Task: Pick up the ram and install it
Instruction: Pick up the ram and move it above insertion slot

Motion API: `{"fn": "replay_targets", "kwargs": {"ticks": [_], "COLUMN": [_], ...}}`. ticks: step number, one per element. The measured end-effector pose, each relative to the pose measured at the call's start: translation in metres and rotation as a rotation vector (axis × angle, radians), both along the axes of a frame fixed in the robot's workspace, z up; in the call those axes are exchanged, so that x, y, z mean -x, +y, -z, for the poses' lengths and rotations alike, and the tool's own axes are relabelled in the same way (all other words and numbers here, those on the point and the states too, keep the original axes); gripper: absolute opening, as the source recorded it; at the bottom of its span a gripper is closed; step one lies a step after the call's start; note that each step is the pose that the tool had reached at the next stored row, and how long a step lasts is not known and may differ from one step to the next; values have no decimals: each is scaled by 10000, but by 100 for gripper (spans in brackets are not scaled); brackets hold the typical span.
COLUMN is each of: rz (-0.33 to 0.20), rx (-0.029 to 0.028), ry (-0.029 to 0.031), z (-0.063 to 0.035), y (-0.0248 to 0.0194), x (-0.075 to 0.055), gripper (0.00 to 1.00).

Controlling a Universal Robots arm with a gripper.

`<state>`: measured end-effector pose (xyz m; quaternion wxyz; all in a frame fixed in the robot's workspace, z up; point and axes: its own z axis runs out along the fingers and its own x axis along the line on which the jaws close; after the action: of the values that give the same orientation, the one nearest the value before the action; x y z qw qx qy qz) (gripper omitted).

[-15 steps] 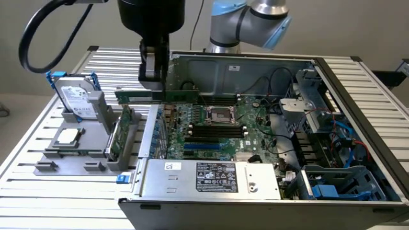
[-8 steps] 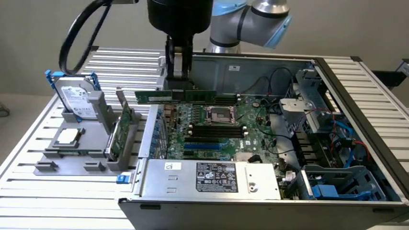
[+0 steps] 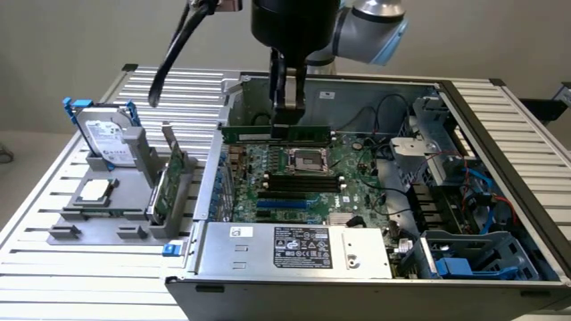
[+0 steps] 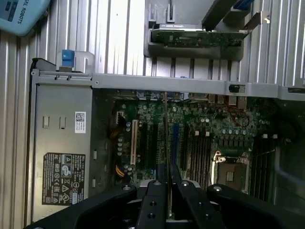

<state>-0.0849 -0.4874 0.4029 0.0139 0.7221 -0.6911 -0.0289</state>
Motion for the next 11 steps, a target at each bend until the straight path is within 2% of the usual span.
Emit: {"fn": "replay_targets", "kwargs": {"ticks": [6, 11], "rz": [0, 29], "rx": [0, -2], "ry": [2, 13], "z": [110, 201], "y": [142, 199], "x": [-211, -304], "gripper": [14, 14]}}
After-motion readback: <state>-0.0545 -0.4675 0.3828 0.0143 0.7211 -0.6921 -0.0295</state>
